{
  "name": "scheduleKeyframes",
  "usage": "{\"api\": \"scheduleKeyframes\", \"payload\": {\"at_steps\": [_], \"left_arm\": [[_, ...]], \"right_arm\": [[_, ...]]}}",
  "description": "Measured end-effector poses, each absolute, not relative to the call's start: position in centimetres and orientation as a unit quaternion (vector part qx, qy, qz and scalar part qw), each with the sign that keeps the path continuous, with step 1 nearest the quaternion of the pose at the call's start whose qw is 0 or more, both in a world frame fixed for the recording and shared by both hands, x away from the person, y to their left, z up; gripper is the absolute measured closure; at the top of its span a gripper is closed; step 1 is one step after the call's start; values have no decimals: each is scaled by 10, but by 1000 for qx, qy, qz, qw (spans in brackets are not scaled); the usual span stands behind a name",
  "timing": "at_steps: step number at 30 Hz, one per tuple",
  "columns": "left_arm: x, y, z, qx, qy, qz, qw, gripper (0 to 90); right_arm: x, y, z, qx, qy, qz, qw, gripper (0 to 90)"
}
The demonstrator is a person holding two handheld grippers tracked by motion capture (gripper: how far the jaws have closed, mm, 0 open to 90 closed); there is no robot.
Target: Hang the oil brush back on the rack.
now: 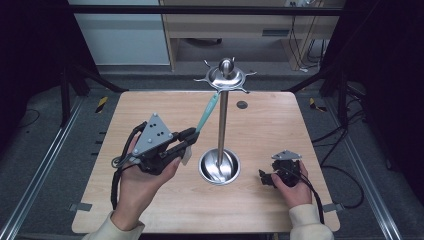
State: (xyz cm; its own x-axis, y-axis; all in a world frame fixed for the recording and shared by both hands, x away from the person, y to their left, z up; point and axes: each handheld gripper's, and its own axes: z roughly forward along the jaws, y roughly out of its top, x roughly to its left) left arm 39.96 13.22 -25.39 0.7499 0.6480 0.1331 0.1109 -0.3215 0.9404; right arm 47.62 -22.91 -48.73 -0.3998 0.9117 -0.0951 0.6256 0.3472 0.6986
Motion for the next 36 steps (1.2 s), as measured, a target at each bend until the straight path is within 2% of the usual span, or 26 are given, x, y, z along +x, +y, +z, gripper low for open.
{"api": "scheduleKeyframes", "payload": {"at_steps": [36], "left_arm": [[415,121,-260,780,256,253,512,816]], "right_arm": [[476,-229,-487,491,783,294,243,86]]}}
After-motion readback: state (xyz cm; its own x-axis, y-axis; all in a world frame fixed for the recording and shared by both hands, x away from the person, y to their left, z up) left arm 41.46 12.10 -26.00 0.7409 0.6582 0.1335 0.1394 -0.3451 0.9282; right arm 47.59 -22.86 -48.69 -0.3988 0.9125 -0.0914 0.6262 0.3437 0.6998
